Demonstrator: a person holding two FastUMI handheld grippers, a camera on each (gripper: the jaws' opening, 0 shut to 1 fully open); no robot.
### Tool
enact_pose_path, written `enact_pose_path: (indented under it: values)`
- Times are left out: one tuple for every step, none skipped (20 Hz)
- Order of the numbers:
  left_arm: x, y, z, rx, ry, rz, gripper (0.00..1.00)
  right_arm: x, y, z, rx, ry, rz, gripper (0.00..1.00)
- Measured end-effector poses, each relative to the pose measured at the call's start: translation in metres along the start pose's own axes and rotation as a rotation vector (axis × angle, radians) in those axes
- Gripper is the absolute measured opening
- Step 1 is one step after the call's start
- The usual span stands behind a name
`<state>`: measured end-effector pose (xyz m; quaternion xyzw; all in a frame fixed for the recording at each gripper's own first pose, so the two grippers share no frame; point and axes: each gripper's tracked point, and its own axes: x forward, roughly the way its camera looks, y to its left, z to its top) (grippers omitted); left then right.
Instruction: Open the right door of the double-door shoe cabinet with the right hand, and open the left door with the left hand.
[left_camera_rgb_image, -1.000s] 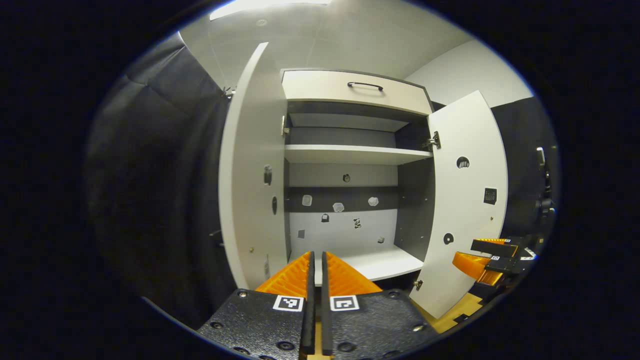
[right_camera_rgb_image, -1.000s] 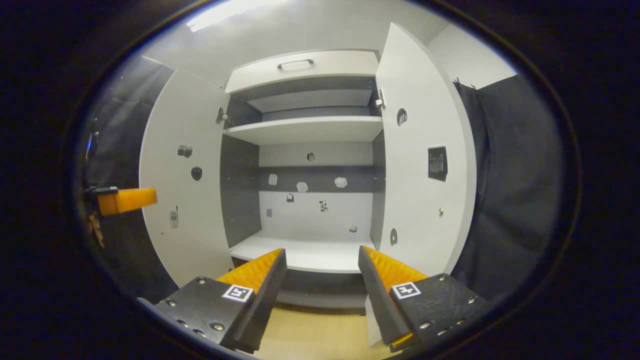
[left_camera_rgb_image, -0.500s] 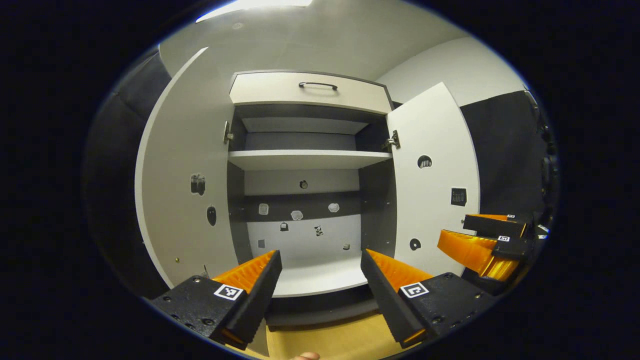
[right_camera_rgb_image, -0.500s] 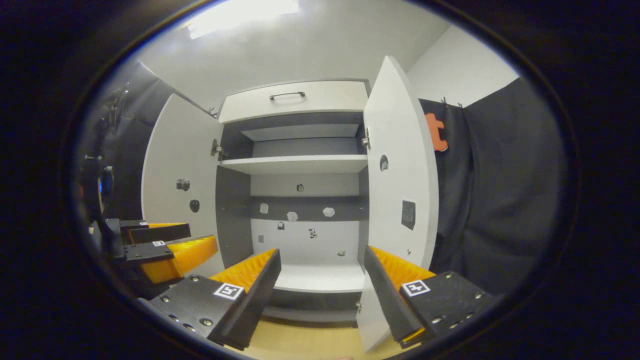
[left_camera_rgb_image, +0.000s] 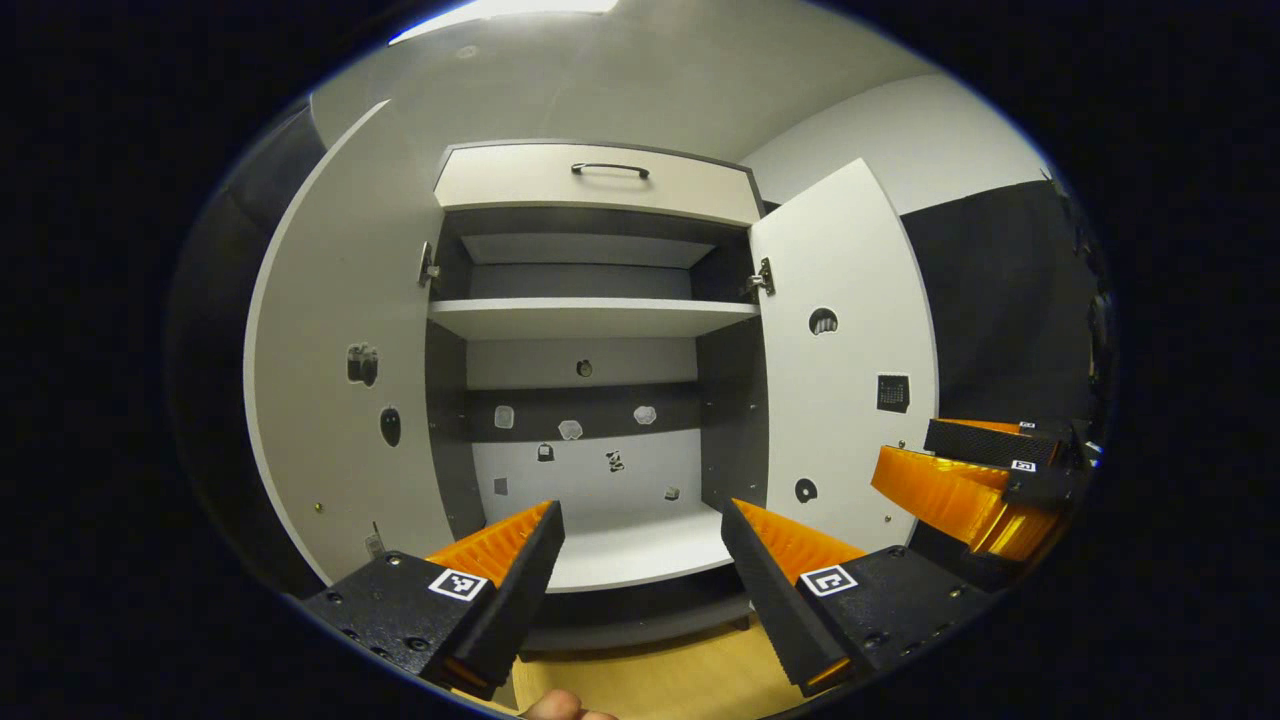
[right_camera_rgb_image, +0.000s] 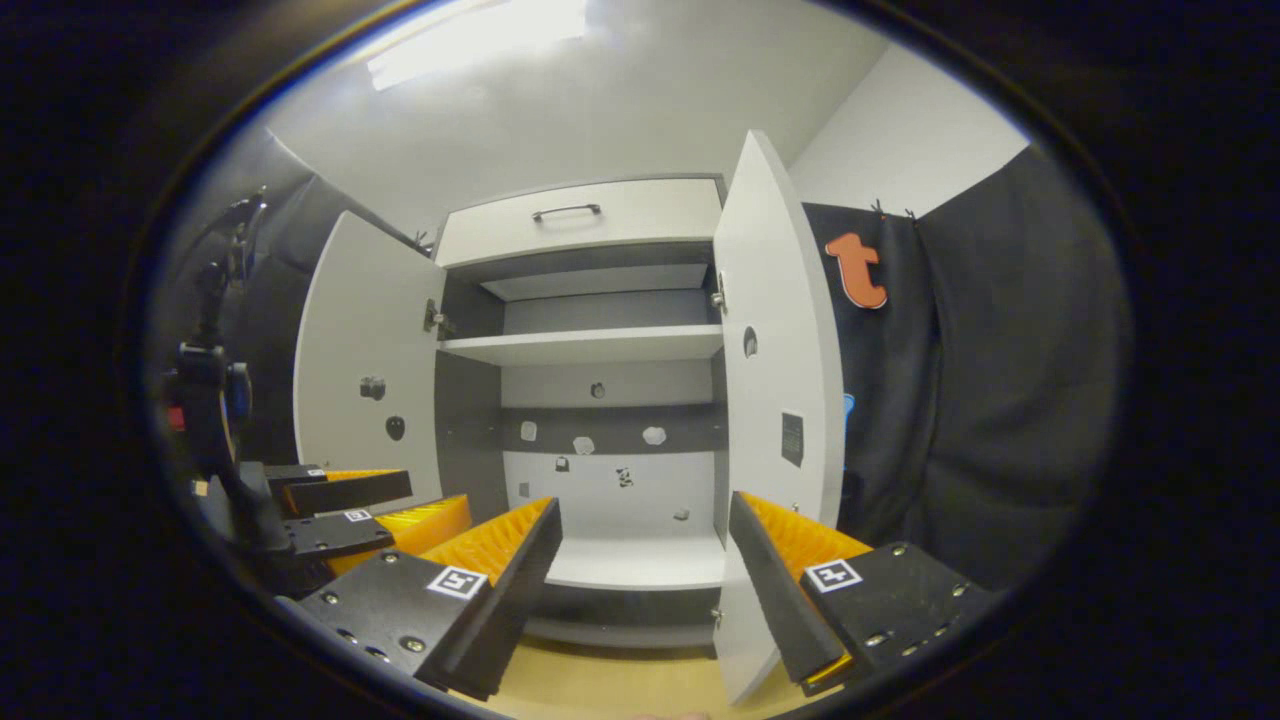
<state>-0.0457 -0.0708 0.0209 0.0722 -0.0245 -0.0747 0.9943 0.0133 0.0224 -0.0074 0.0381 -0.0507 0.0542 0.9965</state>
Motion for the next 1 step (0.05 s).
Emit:
enact_pose_path:
  values:
    - [0.0018,-0.0089,0.0002,-0.001,0.001,-0.004,0.98,-0.0025,-0.0056,0.0000,-0.013,-0.001,-0.002,0.99]
